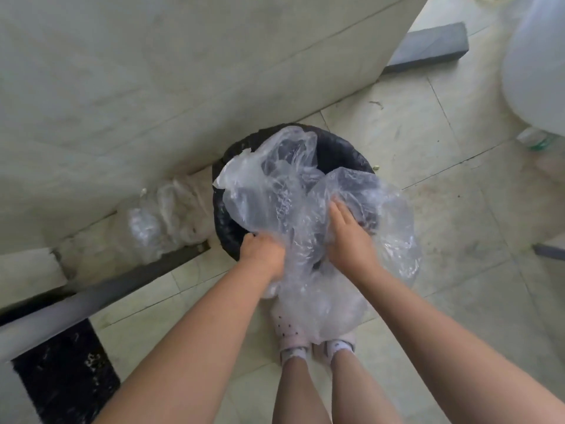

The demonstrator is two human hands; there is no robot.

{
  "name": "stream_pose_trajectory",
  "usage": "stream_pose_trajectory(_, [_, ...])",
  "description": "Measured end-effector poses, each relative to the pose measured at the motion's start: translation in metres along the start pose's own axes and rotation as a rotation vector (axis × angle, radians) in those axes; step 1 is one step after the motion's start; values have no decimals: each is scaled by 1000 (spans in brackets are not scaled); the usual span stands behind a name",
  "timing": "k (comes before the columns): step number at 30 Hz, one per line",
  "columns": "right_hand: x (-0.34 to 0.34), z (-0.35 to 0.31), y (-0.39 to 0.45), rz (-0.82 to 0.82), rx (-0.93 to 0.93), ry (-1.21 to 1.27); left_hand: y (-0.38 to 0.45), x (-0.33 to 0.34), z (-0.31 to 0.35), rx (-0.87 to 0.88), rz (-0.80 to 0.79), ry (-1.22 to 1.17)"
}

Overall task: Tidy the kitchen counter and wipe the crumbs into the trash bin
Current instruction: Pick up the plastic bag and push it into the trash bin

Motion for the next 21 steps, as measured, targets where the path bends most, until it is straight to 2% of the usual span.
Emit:
stream_pose_trajectory(2, [-9,-7,25,61,29,-2,14,1,0,103,-122,-78])
stream_pose_trajectory(4, [-26,-11,47,171,119,191,21,-9,-9,158,-144,-329])
stream_pose_trajectory(5, [-35,-14,56,240,168,330,25,-16,-18,154,-102,-495])
stream_pose_trajectory(7, [-44,-27,75,291,161,569,28,-28,-42,80,108,-802])
stream_pose_trajectory(8, [-42,-35,83,249,120,642,27,-30,-55,8,259,-921])
stream_pose_trajectory(10, [-26,-49,89,53,51,719,15,-30,-73,-129,537,-1051])
stream_pose_trajectory(12, [-10,-51,87,-103,37,656,-4,-31,-76,-143,790,-985])
stream_pose_trajectory(14, [-16,-46,78,-90,15,464,-18,-37,-68,-65,1025,-794])
stream_pose_trajectory(15, [-23,-43,72,-64,-5,326,-20,-37,-65,-67,1088,-702])
stream_pose_trajectory(16, [-32,-41,64,-57,-43,184,-18,-37,-63,-82,1106,-640])
stream_pose_trajectory(18, [-46,-35,37,-78,-133,-38,-12,-39,-62,-125,981,-697])
stream_pose_trajectory(19, [-54,-32,19,-25,-195,-97,-10,-40,-62,-137,896,-740])
stream_pose_trajectory(21, [-66,-15,-16,214,-253,-141,-6,-44,-60,-121,798,-761])
Point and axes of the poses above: each hand's wrist, its own y-axis towards the middle knuckle, its own x-axis out of the palm, z = x × y, the point moved 5 cm from there along y, towards the middle knuckle, and after that the axes turned 9 degrees about -z, right-handed, at the moved point
